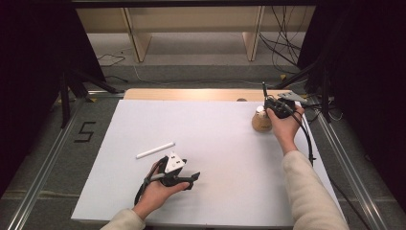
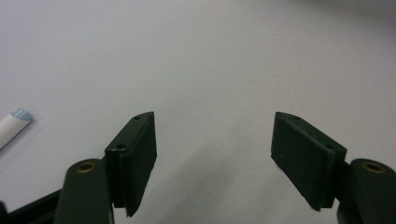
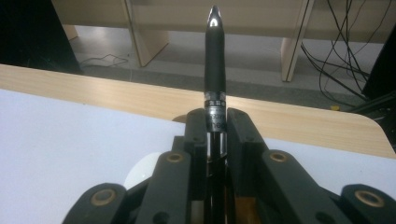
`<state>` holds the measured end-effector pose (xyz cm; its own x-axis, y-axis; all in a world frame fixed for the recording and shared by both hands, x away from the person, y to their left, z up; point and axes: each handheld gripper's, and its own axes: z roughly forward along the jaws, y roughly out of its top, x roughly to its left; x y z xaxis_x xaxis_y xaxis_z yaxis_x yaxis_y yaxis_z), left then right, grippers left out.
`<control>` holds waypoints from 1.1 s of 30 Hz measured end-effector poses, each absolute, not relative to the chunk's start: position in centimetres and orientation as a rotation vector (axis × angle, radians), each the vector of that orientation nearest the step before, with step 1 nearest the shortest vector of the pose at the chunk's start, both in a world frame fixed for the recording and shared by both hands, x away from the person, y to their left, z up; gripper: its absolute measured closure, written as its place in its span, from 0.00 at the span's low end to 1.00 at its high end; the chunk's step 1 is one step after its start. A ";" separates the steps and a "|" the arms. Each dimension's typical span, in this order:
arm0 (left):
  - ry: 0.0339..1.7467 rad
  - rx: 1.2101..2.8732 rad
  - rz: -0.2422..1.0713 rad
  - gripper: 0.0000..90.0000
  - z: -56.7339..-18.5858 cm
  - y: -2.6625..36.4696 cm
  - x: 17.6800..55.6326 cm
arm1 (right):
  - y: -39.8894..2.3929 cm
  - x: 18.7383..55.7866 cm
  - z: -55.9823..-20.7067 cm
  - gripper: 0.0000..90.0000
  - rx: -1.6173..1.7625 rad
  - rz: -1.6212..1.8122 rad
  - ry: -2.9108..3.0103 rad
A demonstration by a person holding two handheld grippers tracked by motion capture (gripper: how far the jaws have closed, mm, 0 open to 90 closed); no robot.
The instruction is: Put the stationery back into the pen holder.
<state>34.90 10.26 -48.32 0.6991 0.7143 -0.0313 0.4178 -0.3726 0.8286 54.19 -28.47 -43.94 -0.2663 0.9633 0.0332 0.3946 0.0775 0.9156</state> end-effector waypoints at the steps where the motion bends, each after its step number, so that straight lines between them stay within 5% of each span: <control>1: 0.867 2.017 0.421 0.35 -48.3 10.3 34.9 | -28.5 54.2 -44.0 0.88 1.349 1.162 1.739; 33: 0.871 2.016 0.422 0.35 -48.3 10.2 34.9 | -29.5 50.7 -43.2 0.63 1.375 1.157 1.774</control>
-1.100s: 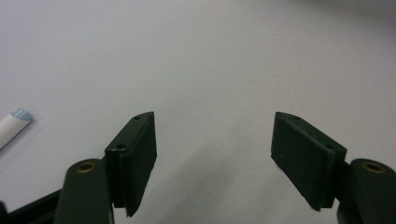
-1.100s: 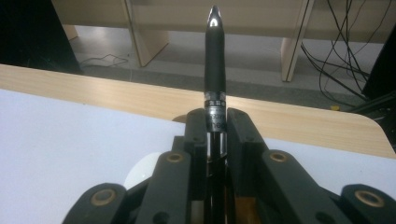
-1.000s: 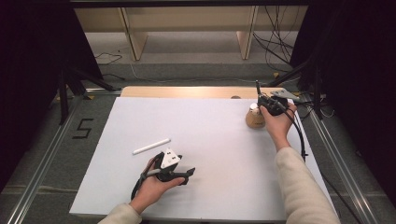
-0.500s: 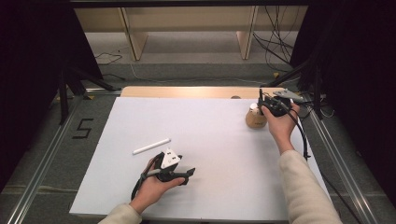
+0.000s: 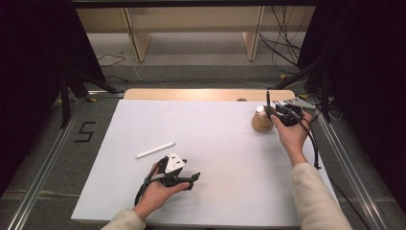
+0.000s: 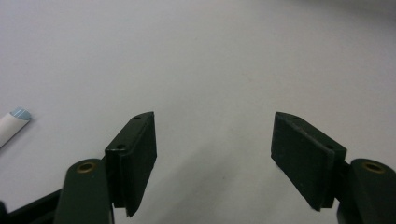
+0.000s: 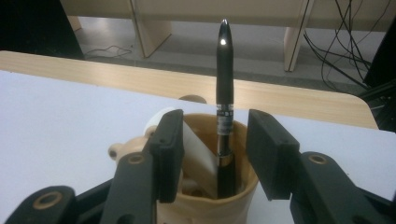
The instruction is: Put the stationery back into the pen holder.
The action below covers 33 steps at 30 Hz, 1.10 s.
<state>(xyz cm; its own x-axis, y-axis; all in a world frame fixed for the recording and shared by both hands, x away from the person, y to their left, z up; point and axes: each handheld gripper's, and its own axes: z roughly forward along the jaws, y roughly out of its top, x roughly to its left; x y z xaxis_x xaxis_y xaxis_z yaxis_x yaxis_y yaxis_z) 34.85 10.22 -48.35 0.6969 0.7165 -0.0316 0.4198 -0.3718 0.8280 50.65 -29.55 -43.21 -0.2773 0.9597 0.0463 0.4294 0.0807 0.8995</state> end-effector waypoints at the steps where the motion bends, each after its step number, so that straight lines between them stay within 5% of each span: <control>1: 0.873 2.017 0.420 0.35 -48.3 10.2 34.9 | -29.5 50.5 -43.2 0.62 1.375 1.155 1.777; 33: 0.889 2.017 0.419 0.35 -48.3 10.5 34.9 | -28.9 43.1 -44.2 0.51 1.342 1.191 1.921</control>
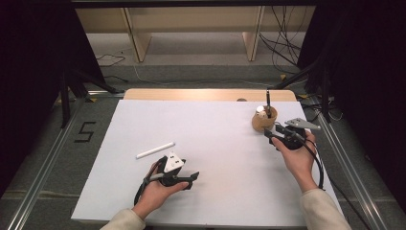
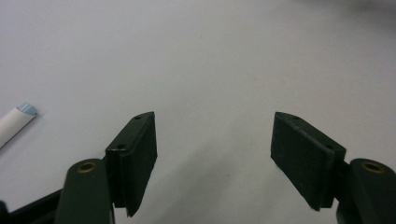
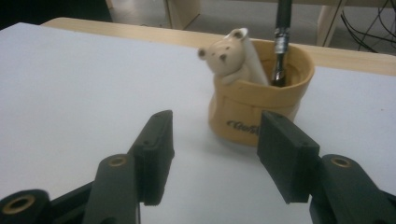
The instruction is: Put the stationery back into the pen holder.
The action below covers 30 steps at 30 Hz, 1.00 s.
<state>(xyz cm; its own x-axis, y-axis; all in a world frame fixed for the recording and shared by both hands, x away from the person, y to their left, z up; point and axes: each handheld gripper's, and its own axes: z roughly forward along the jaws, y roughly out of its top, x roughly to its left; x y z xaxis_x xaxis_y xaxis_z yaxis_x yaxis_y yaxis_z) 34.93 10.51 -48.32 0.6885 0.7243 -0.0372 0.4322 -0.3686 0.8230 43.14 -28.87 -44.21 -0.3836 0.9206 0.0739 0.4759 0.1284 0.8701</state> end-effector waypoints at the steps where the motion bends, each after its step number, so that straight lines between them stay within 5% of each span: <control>1: 0.889 2.017 0.420 0.35 -48.3 10.5 34.9 | -28.7 42.9 -44.3 0.51 1.339 1.192 1.931; 18: 0.914 2.026 0.431 0.38 -48.0 11.4 35.4 | -26.8 39.3 -46.0 0.48 1.293 1.235 2.047; 30: 0.978 2.053 0.556 0.48 -47.0 15.0 37.7 | -26.4 37.7 -46.8 0.47 1.289 1.243 2.096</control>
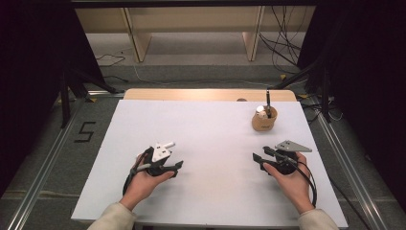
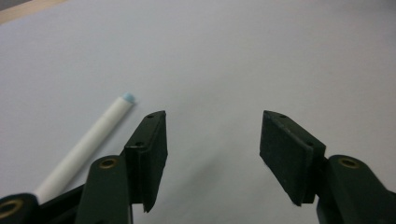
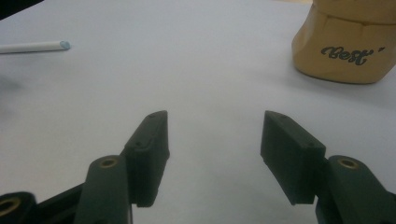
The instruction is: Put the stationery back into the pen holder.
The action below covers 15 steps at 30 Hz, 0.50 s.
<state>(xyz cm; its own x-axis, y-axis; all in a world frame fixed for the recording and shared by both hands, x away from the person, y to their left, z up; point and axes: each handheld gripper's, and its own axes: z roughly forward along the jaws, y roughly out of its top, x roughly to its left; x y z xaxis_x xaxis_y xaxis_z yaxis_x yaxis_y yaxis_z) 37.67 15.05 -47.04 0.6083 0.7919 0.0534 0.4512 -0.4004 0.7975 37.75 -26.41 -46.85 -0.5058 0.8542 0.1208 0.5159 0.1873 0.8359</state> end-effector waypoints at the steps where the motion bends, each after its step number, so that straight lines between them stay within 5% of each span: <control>1: 0.986 2.051 0.563 0.49 -47.0 15.4 37.9 | -26.4 37.7 -46.8 0.47 1.288 1.243 2.096; 15: 1.024 2.117 0.624 0.55 -47.2 18.5 40.7 | -26.3 37.2 -47.2 0.47 1.291 1.239 2.106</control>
<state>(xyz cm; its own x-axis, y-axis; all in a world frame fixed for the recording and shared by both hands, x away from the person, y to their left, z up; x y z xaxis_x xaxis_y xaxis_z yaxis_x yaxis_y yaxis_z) 40.74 18.48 -47.17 0.5725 0.8113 0.1186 0.4778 -0.4477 0.7559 37.20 -26.34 -47.16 -0.5082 0.8524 0.1227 0.5216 0.1913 0.8315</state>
